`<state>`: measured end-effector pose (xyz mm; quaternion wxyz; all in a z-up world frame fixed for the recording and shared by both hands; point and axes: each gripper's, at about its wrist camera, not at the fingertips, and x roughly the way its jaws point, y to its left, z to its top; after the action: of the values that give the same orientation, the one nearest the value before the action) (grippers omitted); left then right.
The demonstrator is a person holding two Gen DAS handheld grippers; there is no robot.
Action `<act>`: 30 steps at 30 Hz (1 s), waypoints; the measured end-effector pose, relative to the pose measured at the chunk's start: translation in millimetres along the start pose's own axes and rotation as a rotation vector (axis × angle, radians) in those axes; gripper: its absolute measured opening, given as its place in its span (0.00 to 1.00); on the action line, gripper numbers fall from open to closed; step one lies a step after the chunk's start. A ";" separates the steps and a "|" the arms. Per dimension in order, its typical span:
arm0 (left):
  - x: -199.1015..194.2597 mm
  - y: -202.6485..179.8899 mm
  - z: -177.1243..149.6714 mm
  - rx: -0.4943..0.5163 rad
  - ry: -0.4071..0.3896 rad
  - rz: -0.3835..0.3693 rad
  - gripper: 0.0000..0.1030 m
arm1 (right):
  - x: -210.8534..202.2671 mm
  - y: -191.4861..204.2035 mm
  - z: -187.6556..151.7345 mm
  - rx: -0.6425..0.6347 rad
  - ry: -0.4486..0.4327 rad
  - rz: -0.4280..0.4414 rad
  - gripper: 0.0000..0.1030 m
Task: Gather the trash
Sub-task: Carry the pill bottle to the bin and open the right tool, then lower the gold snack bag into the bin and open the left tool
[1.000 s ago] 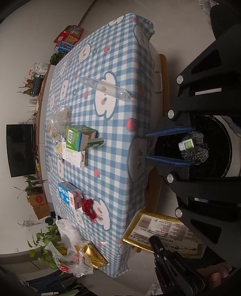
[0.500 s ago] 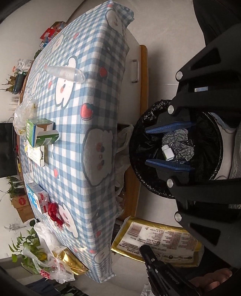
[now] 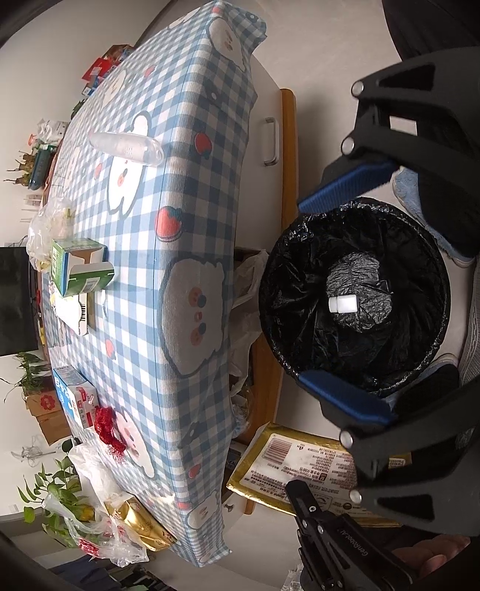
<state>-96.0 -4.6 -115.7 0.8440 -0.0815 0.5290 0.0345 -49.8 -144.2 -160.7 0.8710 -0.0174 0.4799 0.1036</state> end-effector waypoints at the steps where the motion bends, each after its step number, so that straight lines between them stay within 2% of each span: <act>1: 1.8 -2.9 -0.4 0.004 0.003 0.001 0.02 | 0.2 -1.7 -1.0 0.000 -0.002 -0.002 0.92; 19: 39.2 -72.1 -2.4 0.091 0.026 -0.009 0.02 | 3.4 -71.9 -23.0 0.089 0.041 -0.078 0.92; 30: 54.0 -101.5 -1.7 0.120 0.033 -0.020 0.02 | -3.9 -97.3 -29.6 0.119 0.039 -0.099 0.92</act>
<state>-59.1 -106.4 -154.6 0.8387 -0.0365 0.5433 -0.0071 -57.3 -243.8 -180.2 0.8650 0.0087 0.5007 0.0315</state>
